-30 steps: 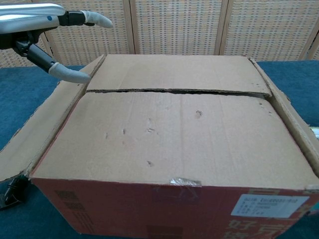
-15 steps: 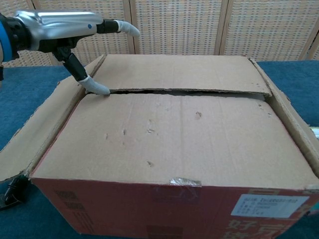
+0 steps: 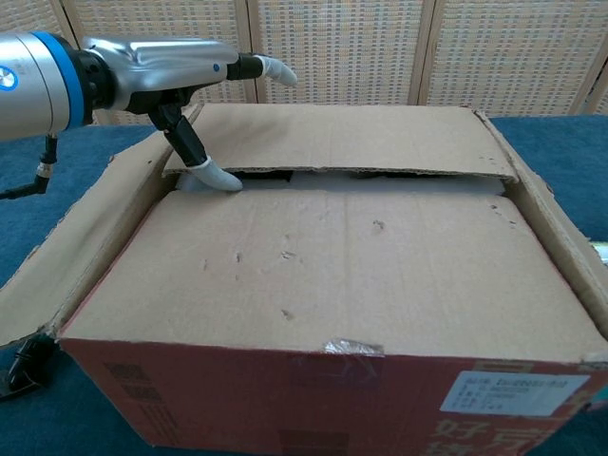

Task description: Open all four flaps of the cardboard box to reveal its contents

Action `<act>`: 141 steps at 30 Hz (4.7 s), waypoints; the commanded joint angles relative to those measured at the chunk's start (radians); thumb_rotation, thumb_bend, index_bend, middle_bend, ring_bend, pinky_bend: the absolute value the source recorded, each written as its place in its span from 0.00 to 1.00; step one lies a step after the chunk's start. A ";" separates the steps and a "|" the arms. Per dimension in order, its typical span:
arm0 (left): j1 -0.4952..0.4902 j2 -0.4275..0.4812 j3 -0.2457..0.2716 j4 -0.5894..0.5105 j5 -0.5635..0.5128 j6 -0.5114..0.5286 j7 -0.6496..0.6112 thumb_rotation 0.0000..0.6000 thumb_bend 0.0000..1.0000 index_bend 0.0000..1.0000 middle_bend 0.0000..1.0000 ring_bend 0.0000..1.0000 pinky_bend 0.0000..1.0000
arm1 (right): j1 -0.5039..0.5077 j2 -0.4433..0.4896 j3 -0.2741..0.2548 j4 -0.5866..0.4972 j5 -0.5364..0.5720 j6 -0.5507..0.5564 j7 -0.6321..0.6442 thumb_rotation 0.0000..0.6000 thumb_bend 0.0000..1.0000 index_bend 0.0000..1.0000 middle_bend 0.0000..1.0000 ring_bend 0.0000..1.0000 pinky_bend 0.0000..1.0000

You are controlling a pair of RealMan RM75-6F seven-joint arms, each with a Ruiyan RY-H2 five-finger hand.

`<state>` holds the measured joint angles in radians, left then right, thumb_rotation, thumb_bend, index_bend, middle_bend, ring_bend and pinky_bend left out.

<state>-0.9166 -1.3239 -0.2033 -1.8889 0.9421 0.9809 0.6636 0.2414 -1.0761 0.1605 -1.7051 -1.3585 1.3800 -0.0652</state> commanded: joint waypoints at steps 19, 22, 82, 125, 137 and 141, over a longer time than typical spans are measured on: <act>0.023 -0.016 -0.040 0.060 0.135 0.143 -0.110 0.83 0.30 0.00 0.00 0.00 0.00 | 0.002 -0.004 0.007 0.007 0.005 -0.010 0.006 1.00 0.88 0.07 0.05 0.00 0.00; 0.018 -0.022 -0.050 0.093 0.159 0.159 -0.106 0.83 0.30 0.00 0.00 0.00 0.00 | 0.002 -0.002 0.007 0.005 0.005 -0.010 0.006 1.00 0.88 0.07 0.05 0.00 0.00; -0.029 0.160 -0.130 0.084 -0.109 -0.142 -0.294 0.31 0.16 0.49 0.00 0.00 0.00 | -0.020 0.040 0.007 -0.078 -0.003 0.011 -0.024 1.00 0.88 0.07 0.05 0.00 0.00; 0.043 0.161 0.059 -0.025 0.144 -0.208 -0.475 0.27 0.10 0.51 0.00 0.00 0.00 | -0.048 0.052 0.007 -0.067 0.003 0.034 0.012 1.00 0.88 0.07 0.05 0.00 0.00; 0.038 0.220 0.054 -0.067 0.147 -0.251 -0.548 0.27 0.10 0.56 0.00 0.00 0.00 | -0.046 0.044 0.013 -0.050 0.005 0.033 0.022 1.00 0.88 0.07 0.05 0.00 0.00; 0.039 0.246 0.039 -0.085 0.143 -0.272 -0.606 0.27 0.10 0.56 0.00 0.00 0.00 | -0.045 0.043 0.015 -0.049 0.005 0.033 0.021 1.00 0.88 0.07 0.05 0.00 0.00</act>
<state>-0.8777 -1.0925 -0.1563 -1.9632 1.0874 0.7215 0.0831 0.1966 -1.0334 0.1752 -1.7542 -1.3539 1.4133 -0.0448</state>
